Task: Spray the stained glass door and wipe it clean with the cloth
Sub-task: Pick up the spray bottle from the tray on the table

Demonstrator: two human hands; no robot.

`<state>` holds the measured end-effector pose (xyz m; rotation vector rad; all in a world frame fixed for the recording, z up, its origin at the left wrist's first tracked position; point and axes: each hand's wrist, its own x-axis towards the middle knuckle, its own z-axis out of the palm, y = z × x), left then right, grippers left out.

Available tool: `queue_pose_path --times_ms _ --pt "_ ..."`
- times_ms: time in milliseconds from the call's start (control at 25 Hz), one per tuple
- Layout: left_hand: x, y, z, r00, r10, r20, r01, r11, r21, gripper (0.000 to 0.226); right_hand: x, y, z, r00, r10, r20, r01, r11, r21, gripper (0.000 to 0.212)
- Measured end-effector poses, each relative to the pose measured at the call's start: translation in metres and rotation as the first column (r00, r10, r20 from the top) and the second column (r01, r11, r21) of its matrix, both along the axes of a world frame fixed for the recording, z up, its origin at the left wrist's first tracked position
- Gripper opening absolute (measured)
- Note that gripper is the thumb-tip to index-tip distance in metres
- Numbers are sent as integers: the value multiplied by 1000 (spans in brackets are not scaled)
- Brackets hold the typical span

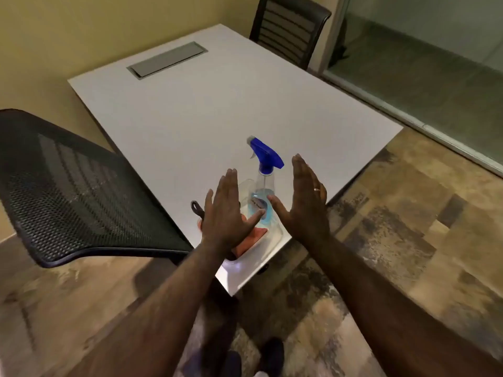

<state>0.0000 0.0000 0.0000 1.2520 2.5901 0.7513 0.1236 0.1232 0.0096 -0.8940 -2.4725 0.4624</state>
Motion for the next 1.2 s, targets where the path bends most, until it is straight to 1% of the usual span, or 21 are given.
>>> queue_pose_path --times_ms 120,200,240,320,400,480,520,600,680,760,840,960,1040,1080,1200 --pt "-6 14 -13 995 33 94 -32 999 -14 100 -22 9 -6 999 13 -44 -18 994 -109 88" --pt "-7 23 -20 976 6 219 -5 1000 -4 96 -36 12 -10 996 10 -89 -32 968 -248 89" --pt "-7 28 -22 960 -32 277 28 999 18 91 -42 12 -11 989 3 -145 -53 938 -343 89" --pt "-9 38 -25 921 -117 371 92 992 85 74 -50 14 -14 965 -36 -262 -113 840 -531 83" --pt "-8 48 -27 903 -125 411 87 990 110 59 -56 13 -18 958 -107 -268 -86 781 -619 69" --pt "-7 58 -28 897 -92 432 59 994 91 53 -60 12 -18 964 -161 -210 -5 782 -623 49" --pt "-7 61 -29 901 -76 428 49 996 73 51 -61 11 -16 965 -171 -196 14 786 -617 44" --pt "-5 64 -30 912 -49 408 37 999 38 54 -58 11 -10 962 -181 -205 17 787 -617 40" --pt "-4 64 -25 921 -46 387 32 999 43 59 -53 9 3 956 -194 -220 23 797 -604 37" --pt "0 61 -15 930 -64 362 23 993 117 66 -47 6 19 945 -213 -247 34 816 -576 38" --pt "6 55 1 934 -106 341 38 979 200 65 -40 -1 39 929 -230 -290 42 843 -537 40" --pt "19 47 28 938 -154 310 65 958 278 65 -25 -15 74 899 -259 -354 77 887 -456 39" --pt "29 42 52 937 -215 276 121 940 319 67 -9 -26 97 874 -283 -394 129 918 -375 37" --pt "34 40 63 932 -258 255 167 930 328 70 1 -30 108 863 -303 -404 154 920 -361 39" --pt "58 37 95 895 -413 170 337 875 349 74 35 -43 141 810 -385 -443 209 894 -395 47"
